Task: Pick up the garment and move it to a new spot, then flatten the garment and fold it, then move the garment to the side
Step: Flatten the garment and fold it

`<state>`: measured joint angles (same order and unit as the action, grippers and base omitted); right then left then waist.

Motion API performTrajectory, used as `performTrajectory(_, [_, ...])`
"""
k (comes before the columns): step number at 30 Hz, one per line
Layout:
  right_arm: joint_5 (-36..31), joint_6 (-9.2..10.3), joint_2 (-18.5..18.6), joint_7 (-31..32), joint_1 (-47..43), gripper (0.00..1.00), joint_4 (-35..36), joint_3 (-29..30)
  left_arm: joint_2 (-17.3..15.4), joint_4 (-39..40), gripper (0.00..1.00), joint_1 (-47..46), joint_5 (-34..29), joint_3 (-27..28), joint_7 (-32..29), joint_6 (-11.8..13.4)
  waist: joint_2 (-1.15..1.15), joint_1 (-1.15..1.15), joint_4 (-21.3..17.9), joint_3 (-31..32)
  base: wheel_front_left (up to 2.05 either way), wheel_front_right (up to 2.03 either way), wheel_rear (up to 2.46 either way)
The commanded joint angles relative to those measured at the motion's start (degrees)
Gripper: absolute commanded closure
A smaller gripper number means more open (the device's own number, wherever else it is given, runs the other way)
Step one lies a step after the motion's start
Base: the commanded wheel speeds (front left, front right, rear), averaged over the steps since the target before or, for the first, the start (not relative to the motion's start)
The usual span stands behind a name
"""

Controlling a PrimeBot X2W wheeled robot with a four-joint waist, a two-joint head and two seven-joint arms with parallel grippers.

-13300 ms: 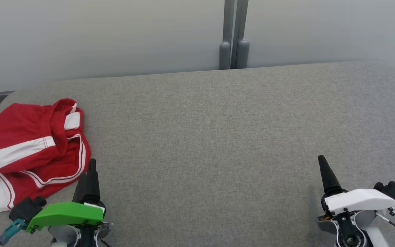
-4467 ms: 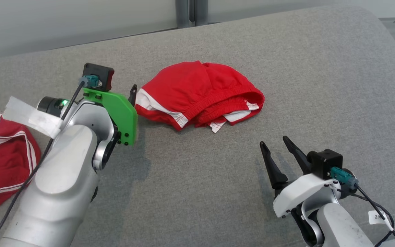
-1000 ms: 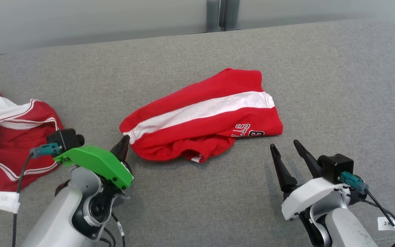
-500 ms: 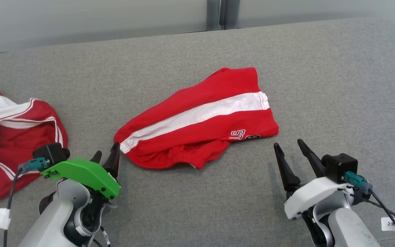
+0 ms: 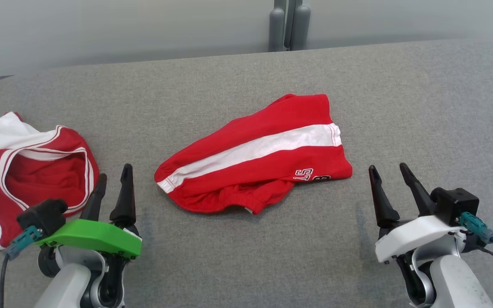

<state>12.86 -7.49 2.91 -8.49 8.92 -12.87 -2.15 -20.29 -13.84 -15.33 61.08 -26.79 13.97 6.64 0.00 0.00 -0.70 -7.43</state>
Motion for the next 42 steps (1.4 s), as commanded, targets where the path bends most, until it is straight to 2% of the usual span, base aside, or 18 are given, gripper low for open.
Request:
performTrajectory(1, [0.04,0.0,0.02,-0.62,-0.51,0.0,0.47,0.49,0.06,0.11,0.0,1.18,-1.44,1.11,0.71,-0.38,0.0,0.0,0.85,0.99,0.0,0.0,0.0])
performTrajectory(4, [1.53,0.0,0.05,-1.59,-0.87,0.0,0.98,1.21,1.36,1.01,0.0,3.01,-5.85,4.21,1.18,-0.69,0.0,0.0,1.62,2.15,0.0,0.0,0.0])
performTrajectory(10, [3.62,0.02,0.18,-2.07,-2.19,0.0,1.17,-0.37,5.29,5.45,0.0,9.02,-19.93,12.62,1.22,-0.34,0.0,0.0,2.73,4.6,0.0,0.0,0.0])
performTrajectory(15, [1.58,0.01,0.12,-1.25,-3.67,0.0,0.9,-0.97,6.94,6.48,0.0,13.49,-28.6,14.8,1.24,-2.15,0.0,0.0,3.25,6.48,0.0,0.0,0.0])
performTrajectory(19, [-0.47,0.01,0.02,-0.09,-4.9,0.0,0.83,-1.34,6.66,5.58,0.0,16.02,-33.5,14.64,1.24,-3.33,0.0,0.0,3.55,7.53,0.0,0.0,0.0])
performTrajectory(25, [-2.12,0.01,0.03,2.12,-6.84,0.0,0.49,-1.1,5.79,3.3,0.0,18.28,-36.91,13.76,1.24,-4.44,0.0,0.0,3.72,8.28,0.0,0.0,0.0])
performTrajectory(30, [-3.76,0.01,0.06,4.12,-8.66,0.0,0.21,-0.85,5.92,1.48,0.0,20.27,-36.25,13.01,0.53,-4.93,0.0,0.0,3.54,8.71,0.0,0.0,0.0])
performTrajectory(42, [-3.29,0.01,0.05,4.74,-9.17,0.0,1.28,-0.55,5.34,2.28,0.0,20.35,-35.04,13.55,-0.37,-3.99,0.0,0.0,3.22,8.41,0.0,0.0,0.0])
